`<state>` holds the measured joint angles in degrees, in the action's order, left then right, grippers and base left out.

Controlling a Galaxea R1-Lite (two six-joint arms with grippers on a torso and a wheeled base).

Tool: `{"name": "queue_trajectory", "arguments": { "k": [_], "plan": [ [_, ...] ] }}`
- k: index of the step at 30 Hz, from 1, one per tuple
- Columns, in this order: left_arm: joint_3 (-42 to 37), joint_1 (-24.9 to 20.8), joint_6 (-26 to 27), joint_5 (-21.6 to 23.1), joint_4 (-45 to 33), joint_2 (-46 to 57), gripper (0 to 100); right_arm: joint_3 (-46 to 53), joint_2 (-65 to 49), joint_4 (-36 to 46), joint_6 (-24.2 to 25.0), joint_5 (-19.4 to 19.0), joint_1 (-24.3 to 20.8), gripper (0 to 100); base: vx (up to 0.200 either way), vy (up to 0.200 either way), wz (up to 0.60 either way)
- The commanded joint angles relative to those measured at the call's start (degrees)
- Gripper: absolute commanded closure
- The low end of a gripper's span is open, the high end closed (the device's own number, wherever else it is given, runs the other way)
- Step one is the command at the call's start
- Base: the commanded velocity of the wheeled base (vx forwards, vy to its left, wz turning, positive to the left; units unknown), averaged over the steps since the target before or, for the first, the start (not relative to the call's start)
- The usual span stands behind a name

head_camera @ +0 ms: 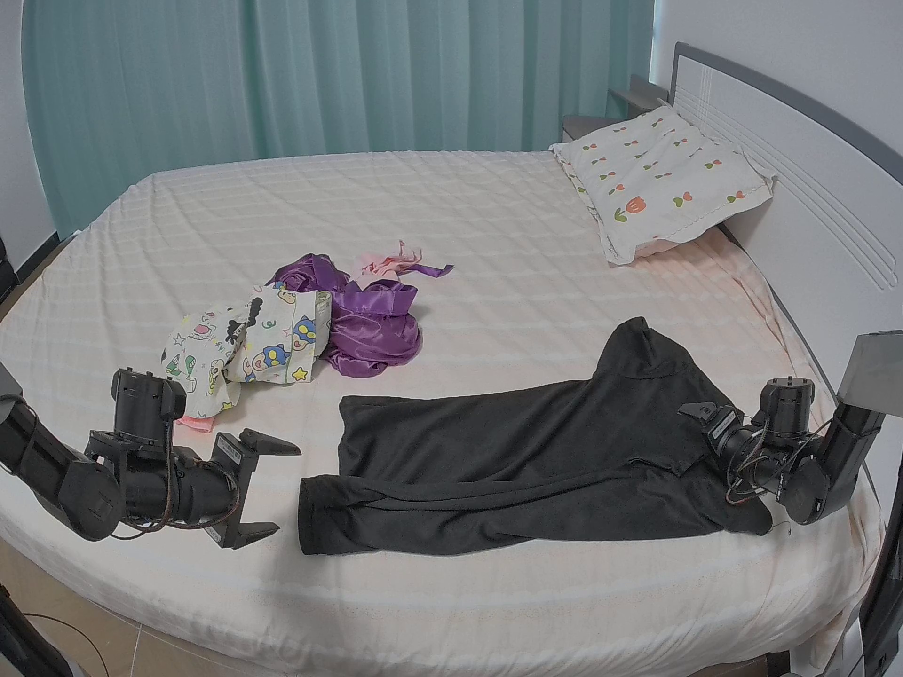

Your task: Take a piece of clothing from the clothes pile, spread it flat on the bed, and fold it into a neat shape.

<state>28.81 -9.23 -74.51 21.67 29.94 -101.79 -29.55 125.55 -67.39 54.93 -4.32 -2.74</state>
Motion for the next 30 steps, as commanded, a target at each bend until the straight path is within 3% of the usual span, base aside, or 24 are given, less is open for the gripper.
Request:
{"name": "queue_trajectory", "arguments": {
  "k": [1,2,17,25,30],
  "plan": [
    [0.0,0.0,0.0,-0.1,0.0,-0.2,0,-1.1,1.4,0.1,0.2,-0.1,1.0,0,0.0,0.0,0.0],
    [0.0,0.0,0.0,-0.1,0.0,-0.2,0,-1.1,1.4,0.1,0.2,-0.1,1.0,100,0.0,0.0,0.0],
    [-0.1,0.1,0.0,-0.2,0.0,-0.3,0,3.9,-2.7,0.6,1.7,1.7,1.4,100,0.0,0.0,0.0],
    [0.0,0.5,0.0,-0.3,0.0,-0.2,0,8.5,-10.5,0.8,1.3,1.9,-1.0,100,0.0,0.0,0.0],
    [0.4,1.1,0.0,-0.2,0.0,-0.3,0,8.4,-15.3,6.0,0.6,1.9,-3.6,100,0.0,0.0,0.0]
  ]
}}
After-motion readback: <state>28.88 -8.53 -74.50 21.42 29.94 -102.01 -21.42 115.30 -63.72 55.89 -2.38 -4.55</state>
